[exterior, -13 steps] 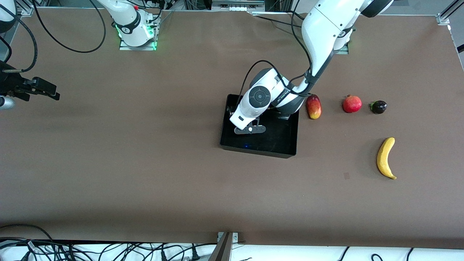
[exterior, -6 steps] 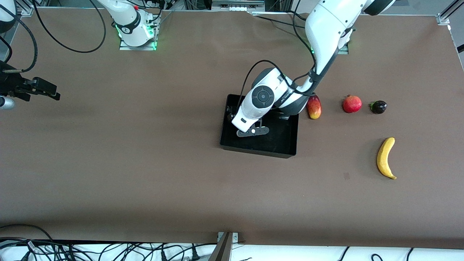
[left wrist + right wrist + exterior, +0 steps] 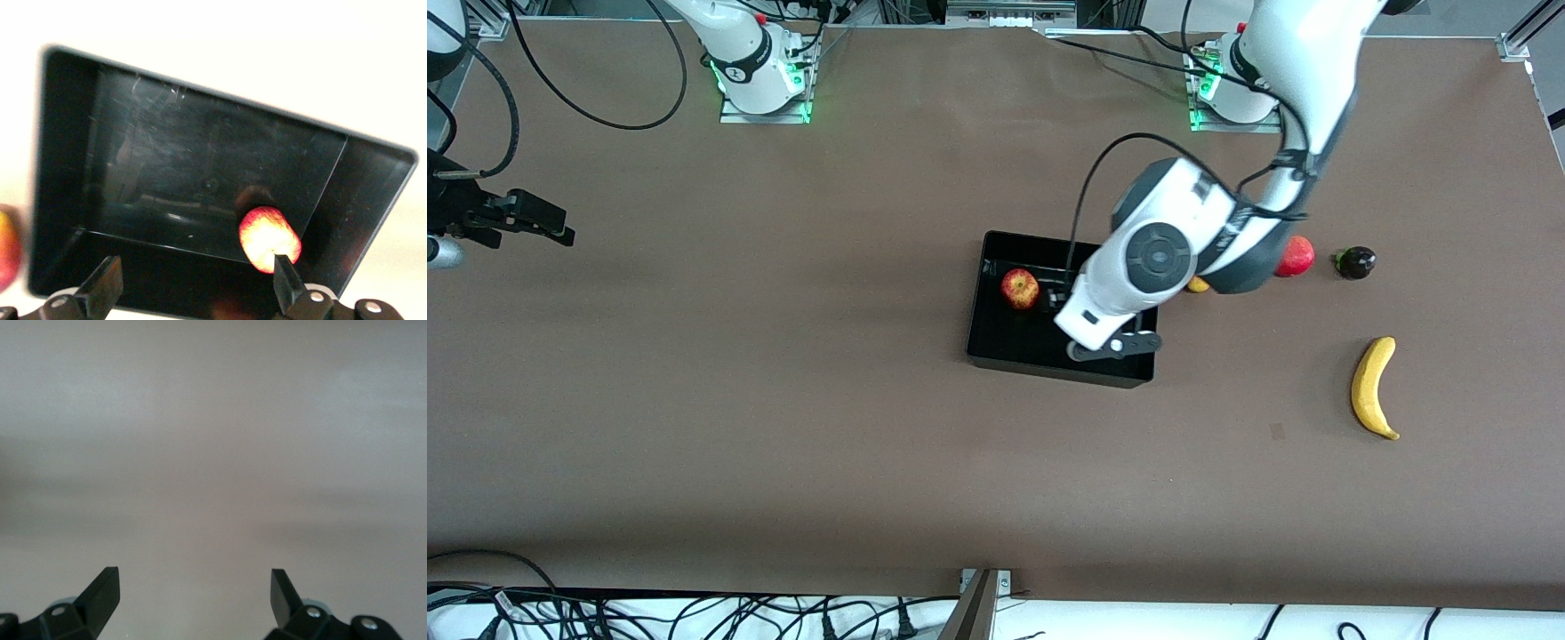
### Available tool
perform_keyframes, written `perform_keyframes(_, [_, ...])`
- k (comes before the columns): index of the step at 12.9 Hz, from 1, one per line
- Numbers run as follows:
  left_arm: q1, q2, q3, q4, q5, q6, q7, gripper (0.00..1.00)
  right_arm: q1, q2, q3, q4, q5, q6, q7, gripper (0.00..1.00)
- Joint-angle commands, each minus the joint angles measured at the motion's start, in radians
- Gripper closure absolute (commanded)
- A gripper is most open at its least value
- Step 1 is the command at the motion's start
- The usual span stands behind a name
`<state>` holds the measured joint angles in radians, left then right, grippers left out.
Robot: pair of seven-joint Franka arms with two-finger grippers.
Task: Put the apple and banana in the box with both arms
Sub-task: 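Move the left gripper back over the yellow banana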
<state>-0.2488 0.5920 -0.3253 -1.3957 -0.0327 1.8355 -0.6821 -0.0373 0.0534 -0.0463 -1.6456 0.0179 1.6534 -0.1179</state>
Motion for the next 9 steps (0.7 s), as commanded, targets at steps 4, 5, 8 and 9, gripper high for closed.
perform_keyframes(4, [0.179, -0.181, -0.009, 0.011, 0.01, -0.241, 0.214, 0.0, -0.016, 0.006, 0.011, 0.021, 0.017, -0.014, 0.009, 0.0])
perform_keyframes(5, [0.219, -0.21, -0.009, 0.011, 0.01, -0.292, 0.287, 0.0, -0.016, 0.006, 0.011, 0.021, 0.017, -0.015, 0.009, 0.0])
perform_keyframes(8, [0.348, -0.274, -0.009, 0.003, 0.01, -0.416, 0.513, 0.0, -0.016, 0.006, 0.011, 0.021, 0.017, -0.014, 0.009, 0.0])
perform_keyframes(9, [0.368, -0.287, -0.008, 0.0, 0.016, -0.442, 0.532, 0.0, -0.016, 0.006, 0.011, 0.02, 0.017, -0.015, 0.009, 0.0])
